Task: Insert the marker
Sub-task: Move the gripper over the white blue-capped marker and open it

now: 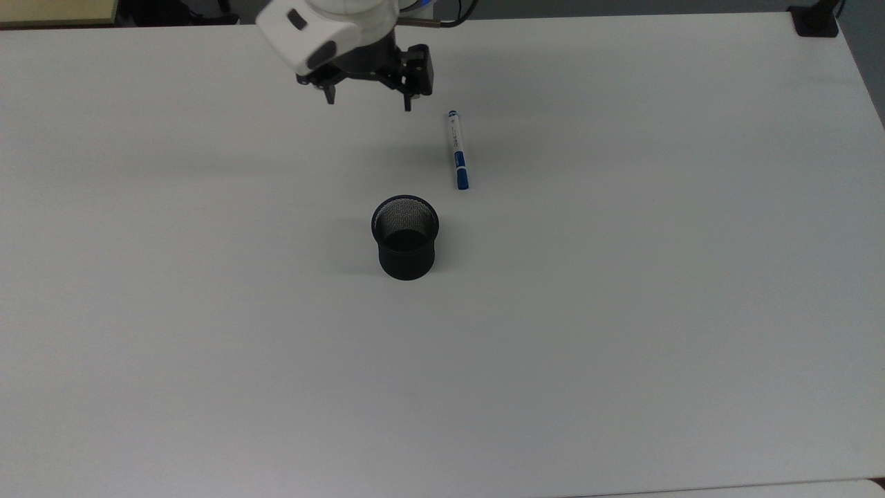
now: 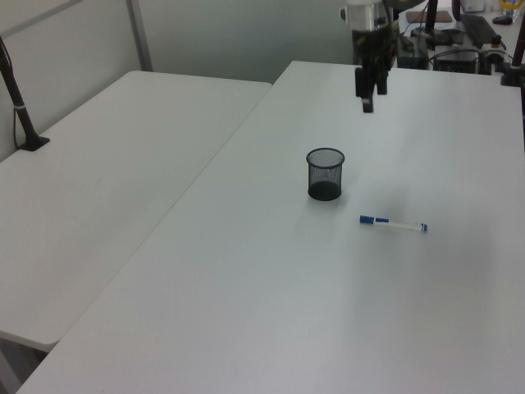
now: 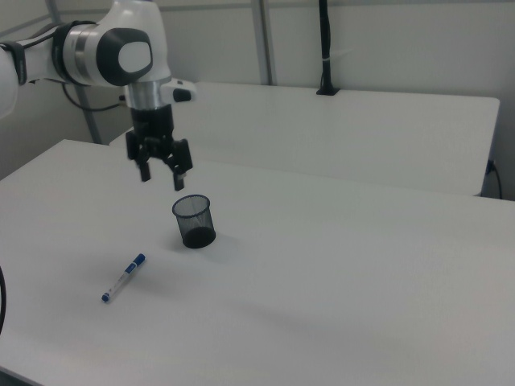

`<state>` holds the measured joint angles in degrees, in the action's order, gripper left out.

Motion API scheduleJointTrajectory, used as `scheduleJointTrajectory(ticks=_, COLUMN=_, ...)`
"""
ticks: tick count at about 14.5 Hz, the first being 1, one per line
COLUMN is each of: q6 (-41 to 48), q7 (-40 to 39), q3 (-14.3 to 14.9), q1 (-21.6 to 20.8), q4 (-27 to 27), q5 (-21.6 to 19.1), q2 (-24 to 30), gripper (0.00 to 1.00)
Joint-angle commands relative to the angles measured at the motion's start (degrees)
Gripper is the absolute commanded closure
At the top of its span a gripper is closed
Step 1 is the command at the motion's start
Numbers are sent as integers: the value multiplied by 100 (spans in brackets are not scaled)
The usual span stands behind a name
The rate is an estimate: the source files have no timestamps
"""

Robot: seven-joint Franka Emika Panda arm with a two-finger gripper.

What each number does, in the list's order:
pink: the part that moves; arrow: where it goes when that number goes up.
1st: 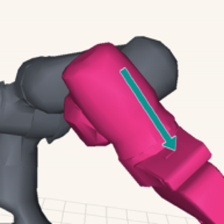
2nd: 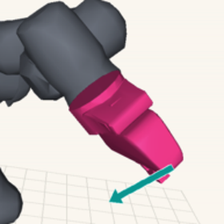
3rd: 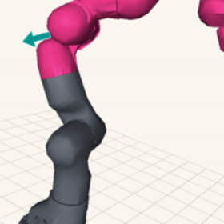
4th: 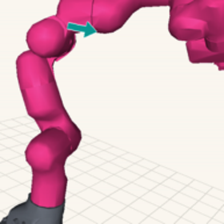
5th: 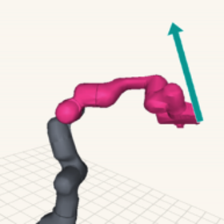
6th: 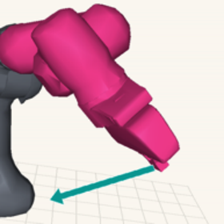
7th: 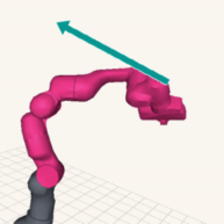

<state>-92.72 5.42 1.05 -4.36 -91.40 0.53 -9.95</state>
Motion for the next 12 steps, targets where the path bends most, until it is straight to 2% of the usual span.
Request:
scheduleJointTrajectory(ticks=1, q6=702, q7=-795, q3=44, q1=-153, q4=-159, q5=-114, q2=116, gripper=0)
scheduleJointTrajectory(ticks=4, q6=597, q7=-902, q3=44, q1=-170, q4=-377, q5=-193, q2=116, gripper=0)
scheduleJointTrajectory(ticks=5, q6=449, q7=-1015, q3=44, q1=-231, q4=-605, q5=-193, q2=142, gripper=0)
scheduleJointTrajectory(ticks=6, q6=-66, q7=-1016, q3=44, q1=-371, q4=-1016, q5=-202, q2=308, gripper=0)
scheduleJointTrajectory(ticks=8, q6=-666, q7=-1016, q3=44, q1=-372, q4=-1449, q5=-403, q2=546, gripper=0)
scheduleJointTrajectory(ticks=10, q6=-1080, q7=-999, q3=44, q1=-399, q4=-1556, q5=-430, q2=390, gripper=0)
scheduleJointTrajectory(ticks=12, q6=-1476, q7=-807, q3=-87, q1=-556, q4=-1818, q5=-413, q2=187, gripper=0)
